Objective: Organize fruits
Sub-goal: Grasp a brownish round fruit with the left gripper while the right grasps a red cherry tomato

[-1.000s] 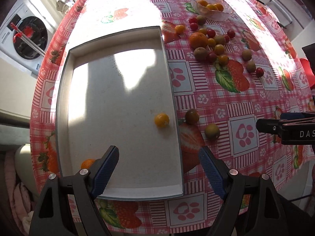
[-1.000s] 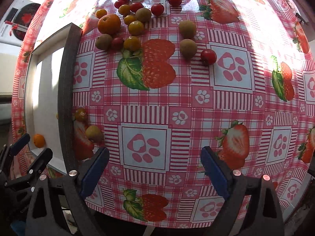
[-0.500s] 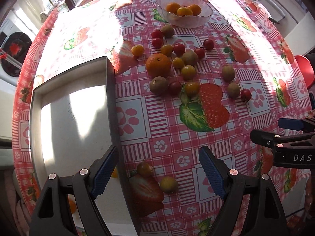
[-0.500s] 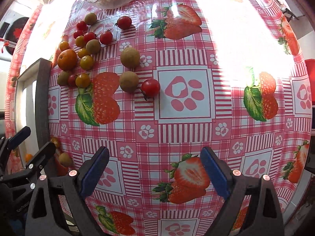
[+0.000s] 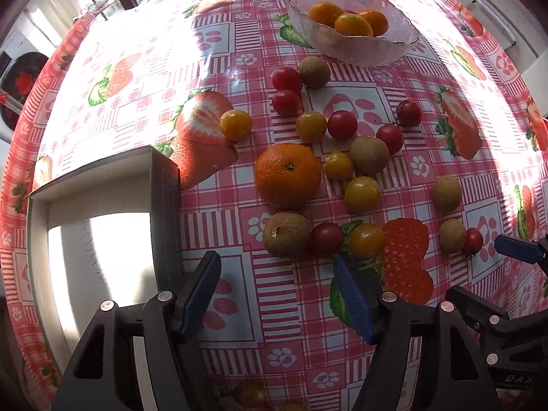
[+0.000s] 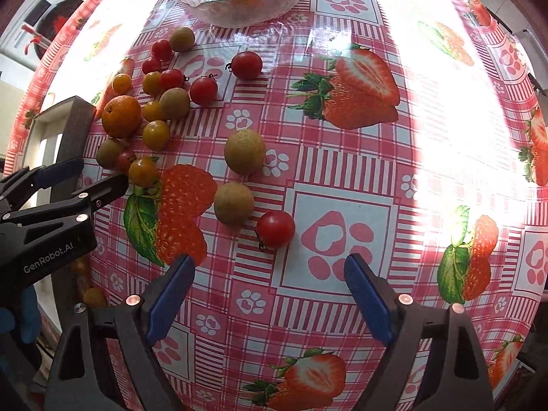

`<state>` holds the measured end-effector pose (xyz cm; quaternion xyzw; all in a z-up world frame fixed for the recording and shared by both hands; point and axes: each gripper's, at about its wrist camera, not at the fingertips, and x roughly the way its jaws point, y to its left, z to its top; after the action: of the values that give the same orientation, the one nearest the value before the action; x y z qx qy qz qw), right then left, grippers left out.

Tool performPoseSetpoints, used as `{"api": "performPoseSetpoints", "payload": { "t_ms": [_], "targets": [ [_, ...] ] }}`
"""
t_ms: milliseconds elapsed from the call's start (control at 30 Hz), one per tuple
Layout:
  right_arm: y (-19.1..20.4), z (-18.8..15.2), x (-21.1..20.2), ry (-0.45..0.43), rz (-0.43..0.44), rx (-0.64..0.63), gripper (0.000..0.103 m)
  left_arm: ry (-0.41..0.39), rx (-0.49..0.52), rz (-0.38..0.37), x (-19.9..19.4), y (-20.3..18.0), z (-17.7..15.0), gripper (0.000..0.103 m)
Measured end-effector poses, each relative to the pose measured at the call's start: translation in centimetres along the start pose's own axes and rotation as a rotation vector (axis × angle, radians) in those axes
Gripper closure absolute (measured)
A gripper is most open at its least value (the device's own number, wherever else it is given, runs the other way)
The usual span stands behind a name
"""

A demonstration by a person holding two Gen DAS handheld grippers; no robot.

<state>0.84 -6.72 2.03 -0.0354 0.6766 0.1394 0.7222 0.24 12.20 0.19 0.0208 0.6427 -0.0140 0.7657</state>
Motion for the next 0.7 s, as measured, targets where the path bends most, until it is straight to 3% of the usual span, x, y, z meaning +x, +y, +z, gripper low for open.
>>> {"api": "performPoseSetpoints", "payload": {
  "t_ms": [133, 200, 267, 300, 333, 500, 700],
  "targets": [
    [1.0, 0.4, 1.1, -0.015, -0.014, -0.017, 0.027, -0.010, -0.017, -0.015, 0.4, 0.2, 0.2, 0.035],
    [1.5, 0.3, 1.3, -0.030, -0.013, -0.024, 0.034, -0.019, -0.013, -0.024, 0.3, 0.1, 0.2, 0.045],
    [1.9, 0.8, 1.5, -0.041, -0.026, -0.034, 0.047, -0.027, -0.004, -0.029, 0.3, -0.2, 0.5, 0.057],
    [2.0, 1.2, 1.6, -0.047, -0.027, -0.038, 0.061, -0.032, -0.001, -0.031, 0.3, -0.4, 0.6, 0.070],
    [1.9, 1.5, 1.6, -0.050, -0.016, -0.036, 0.078, -0.034, -0.001, -0.032, 0.4, -0.4, 0.9, 0.074],
    [0.0, 1.9, 0.5, -0.042, 0.075, 0.044, 0.079, -0.035, -0.040, -0.094, 0.2, 0.6, 1.5, 0.075],
    [-0.9, 1.1, -0.1, -0.047, 0.122, 0.075, 0.079, -0.059, -0.031, -0.121, -1.8, 1.0, 0.3, 0.075]
  ]
}}
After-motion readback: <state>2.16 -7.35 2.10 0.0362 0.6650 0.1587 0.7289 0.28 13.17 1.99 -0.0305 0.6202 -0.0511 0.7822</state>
